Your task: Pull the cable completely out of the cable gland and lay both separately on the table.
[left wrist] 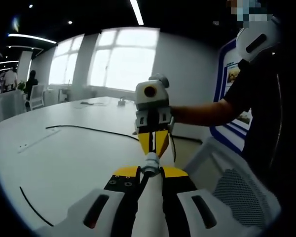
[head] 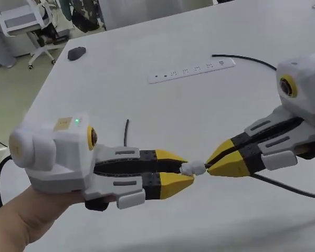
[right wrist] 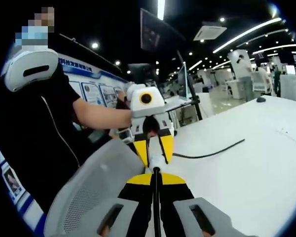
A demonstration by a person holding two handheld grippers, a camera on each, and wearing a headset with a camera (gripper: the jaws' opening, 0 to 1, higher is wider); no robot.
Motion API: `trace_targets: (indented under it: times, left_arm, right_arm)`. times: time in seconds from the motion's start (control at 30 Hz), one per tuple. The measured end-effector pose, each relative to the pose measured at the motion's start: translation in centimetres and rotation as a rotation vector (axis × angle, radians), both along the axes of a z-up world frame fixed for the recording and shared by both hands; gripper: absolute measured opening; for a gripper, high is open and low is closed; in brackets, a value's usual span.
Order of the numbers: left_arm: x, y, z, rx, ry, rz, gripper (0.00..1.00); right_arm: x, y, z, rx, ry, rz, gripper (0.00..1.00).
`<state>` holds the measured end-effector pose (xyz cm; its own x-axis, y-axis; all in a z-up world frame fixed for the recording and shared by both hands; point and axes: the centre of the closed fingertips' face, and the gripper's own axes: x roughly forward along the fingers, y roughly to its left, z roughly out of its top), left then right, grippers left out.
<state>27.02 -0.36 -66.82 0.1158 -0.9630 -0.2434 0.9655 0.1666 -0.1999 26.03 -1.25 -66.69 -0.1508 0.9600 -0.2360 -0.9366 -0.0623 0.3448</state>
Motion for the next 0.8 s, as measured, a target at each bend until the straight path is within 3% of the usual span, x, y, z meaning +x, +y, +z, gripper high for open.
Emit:
trace_targets:
  times: [0.13,0.27,0.4,0.5,0.6,0.67,0.8]
  left_arm:
    - [0.06,-0.12,0.31,-0.026,0.030,0.006,0.16]
    - [0.01,-0.17,0.25,-0.026,0.030,0.003,0.16]
    - [-0.22,-0.24,0.12,-0.023,0.072,-0.001,0.16]
    - [-0.33,-0.28,0.08,-0.022,0.083,-0.004,0.16]
    - [-0.29,-0.35,0.19,-0.026,0.082,0.000,0.16]
    - [-0.26,-0.42,0.35,-0.033,0.062,-0.002,0.16]
    - [-0.17,-0.52,0.39,-0.036,0.073,0.002,0.16]
  right_arm:
    - [-0.24,0.01,-0.03,0.004,-0.005,0.003,0.00]
    - [-0.28,-0.04,0.10,0.011,-0.012,-0.002,0.00]
    - [-0.53,-0.05,0.05,0.013,-0.009,0.001,0.00]
    - [-0.65,-0.05,0.00,0.014,-0.013,0.004,0.00]
    - [-0.58,-0.11,0.18,0.025,-0.017,0.001,0.00]
    - [-0.49,-0.16,0.28,0.032,-0.012,-0.003,0.00]
    - [-0.46,-0.21,0.38,0.037,-0.019,-0.002,0.00]
